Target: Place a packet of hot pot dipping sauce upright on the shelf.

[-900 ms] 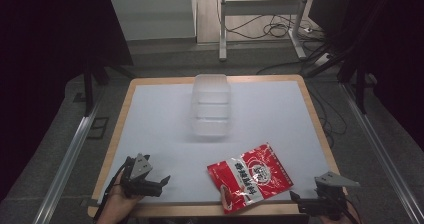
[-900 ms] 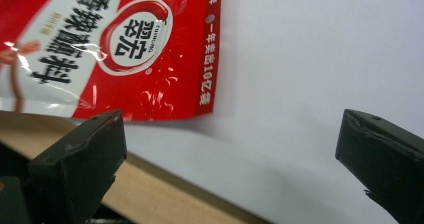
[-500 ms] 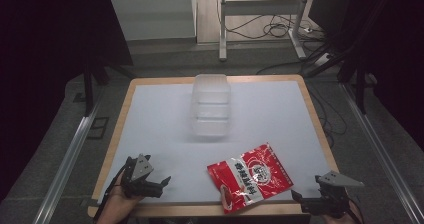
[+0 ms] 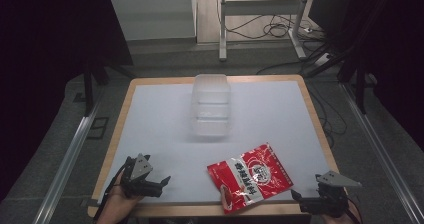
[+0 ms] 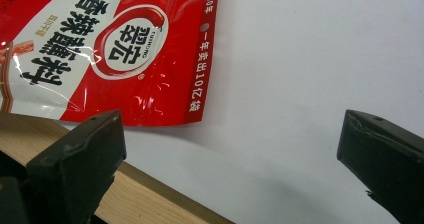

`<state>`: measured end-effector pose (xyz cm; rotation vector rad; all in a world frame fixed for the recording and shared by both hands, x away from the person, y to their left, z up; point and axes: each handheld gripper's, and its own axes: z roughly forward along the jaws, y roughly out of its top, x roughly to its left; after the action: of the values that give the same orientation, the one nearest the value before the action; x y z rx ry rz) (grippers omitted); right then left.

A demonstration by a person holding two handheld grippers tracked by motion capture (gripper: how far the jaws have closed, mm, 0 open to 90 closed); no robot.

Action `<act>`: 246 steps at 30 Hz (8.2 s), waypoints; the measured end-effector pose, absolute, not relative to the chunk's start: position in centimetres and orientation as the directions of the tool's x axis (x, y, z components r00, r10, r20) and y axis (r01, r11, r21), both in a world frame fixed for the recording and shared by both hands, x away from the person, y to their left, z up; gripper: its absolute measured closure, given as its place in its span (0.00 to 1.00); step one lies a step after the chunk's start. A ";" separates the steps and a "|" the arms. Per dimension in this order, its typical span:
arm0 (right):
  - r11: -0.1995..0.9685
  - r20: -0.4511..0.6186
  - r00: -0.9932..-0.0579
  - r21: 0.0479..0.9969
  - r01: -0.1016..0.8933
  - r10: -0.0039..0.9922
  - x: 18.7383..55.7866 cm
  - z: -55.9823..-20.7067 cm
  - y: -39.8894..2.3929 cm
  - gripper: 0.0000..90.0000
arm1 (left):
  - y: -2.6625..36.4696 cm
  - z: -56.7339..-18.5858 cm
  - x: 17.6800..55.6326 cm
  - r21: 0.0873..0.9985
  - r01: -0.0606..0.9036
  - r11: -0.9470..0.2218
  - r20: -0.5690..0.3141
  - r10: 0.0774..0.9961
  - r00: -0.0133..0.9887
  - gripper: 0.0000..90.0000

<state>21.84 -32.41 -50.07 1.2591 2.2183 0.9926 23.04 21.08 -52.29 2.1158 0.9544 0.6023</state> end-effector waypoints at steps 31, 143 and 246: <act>0.406 -0.012 -0.595 0.741 0.535 0.804 24.7 -50.3 -29.2 0.00 | 20.9 -52.3 23.0 0.759 0.434 -0.485 0.134 0.769 0.625 0.03; 0.450 0.044 -0.760 0.783 0.430 0.649 27.5 -36.5 -20.9 0.98 | 20.7 -52.3 23.0 0.746 0.430 -0.509 0.155 0.760 0.631 0.03; 0.575 0.005 -0.867 0.747 0.334 0.498 45.8 -35.9 -6.9 0.97 | 20.5 -52.4 22.9 0.738 0.419 -0.528 0.171 0.748 0.642 0.03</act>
<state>45.80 -6.91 -35.88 0.6965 2.6007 1.1688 22.90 20.54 -52.37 2.1867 0.9043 0.6299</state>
